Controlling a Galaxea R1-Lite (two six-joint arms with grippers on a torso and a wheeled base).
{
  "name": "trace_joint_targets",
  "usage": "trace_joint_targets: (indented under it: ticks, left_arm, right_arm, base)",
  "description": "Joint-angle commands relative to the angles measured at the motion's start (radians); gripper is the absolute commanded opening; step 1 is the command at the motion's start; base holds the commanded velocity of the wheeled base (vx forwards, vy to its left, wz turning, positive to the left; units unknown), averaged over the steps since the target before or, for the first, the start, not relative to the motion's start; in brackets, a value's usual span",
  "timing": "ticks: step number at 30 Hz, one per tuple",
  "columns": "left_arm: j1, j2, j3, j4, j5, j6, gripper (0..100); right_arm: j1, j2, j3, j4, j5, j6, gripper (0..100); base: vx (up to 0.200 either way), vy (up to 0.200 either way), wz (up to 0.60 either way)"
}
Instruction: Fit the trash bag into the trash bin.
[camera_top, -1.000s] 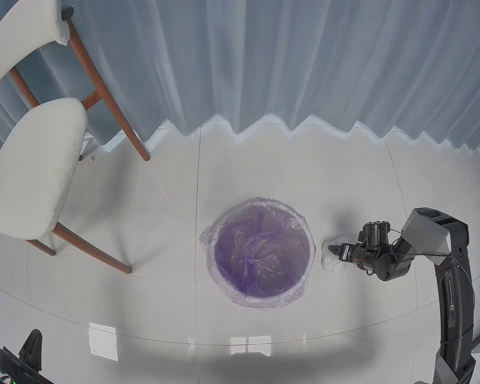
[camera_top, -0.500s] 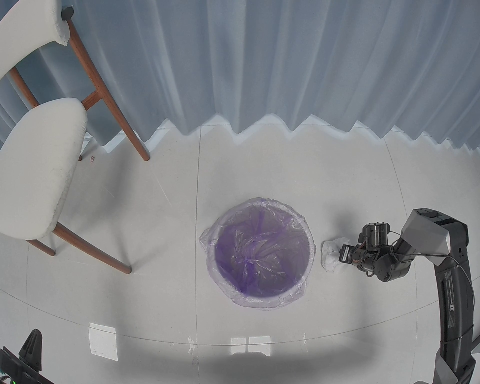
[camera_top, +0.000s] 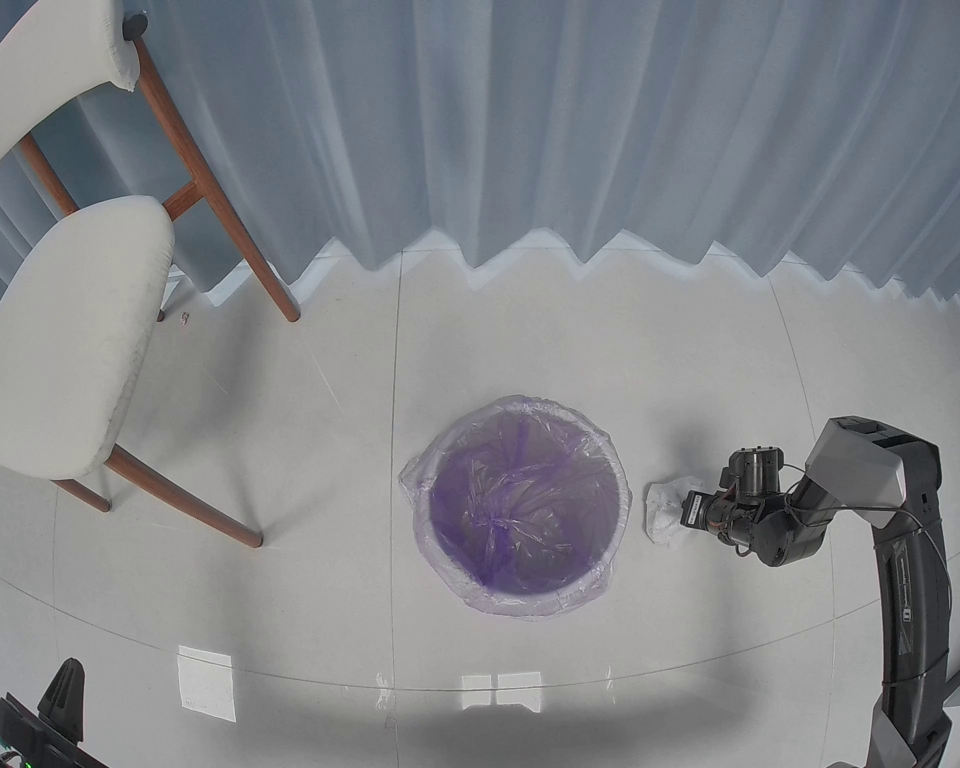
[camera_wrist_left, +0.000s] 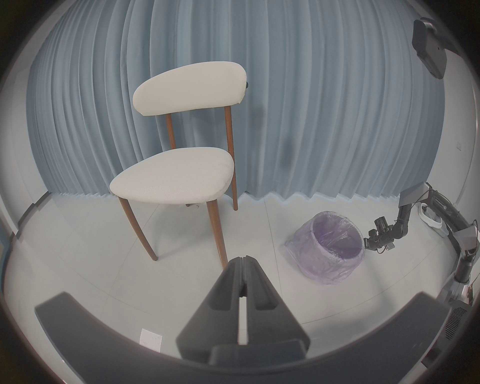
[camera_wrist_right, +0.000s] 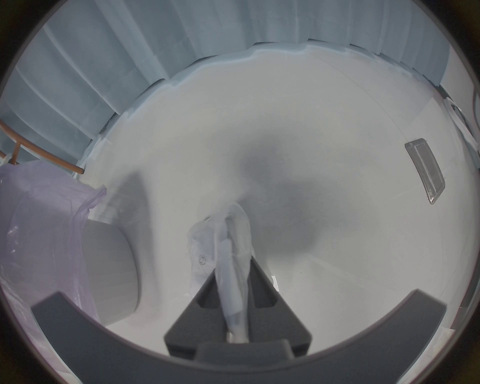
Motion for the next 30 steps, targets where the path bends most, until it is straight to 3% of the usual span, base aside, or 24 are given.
trace_joint_targets:
  ticks: [1, 11, 30]
  left_arm:
    - [0.000, -0.016, 0.015, 0.000, 0.001, -0.001, 0]
    - [0.000, -0.015, 0.015, -0.002, 0.001, -0.001, 0]
    - [0.000, -0.016, 0.016, -0.002, 0.001, -0.001, 0]
  right_arm:
    - [-0.007, -0.055, 0.067, -0.022, 0.000, 0.001, 0]
    - [-0.016, -0.134, 0.229, -0.131, 0.000, 0.001, 0]
    - [-0.041, -0.171, 0.636, -0.508, 0.000, -0.005, 0]
  base:
    - [0.000, 0.000, 0.00]
    - [0.000, 0.000, 0.00]
    - [0.000, 0.000, 0.00]
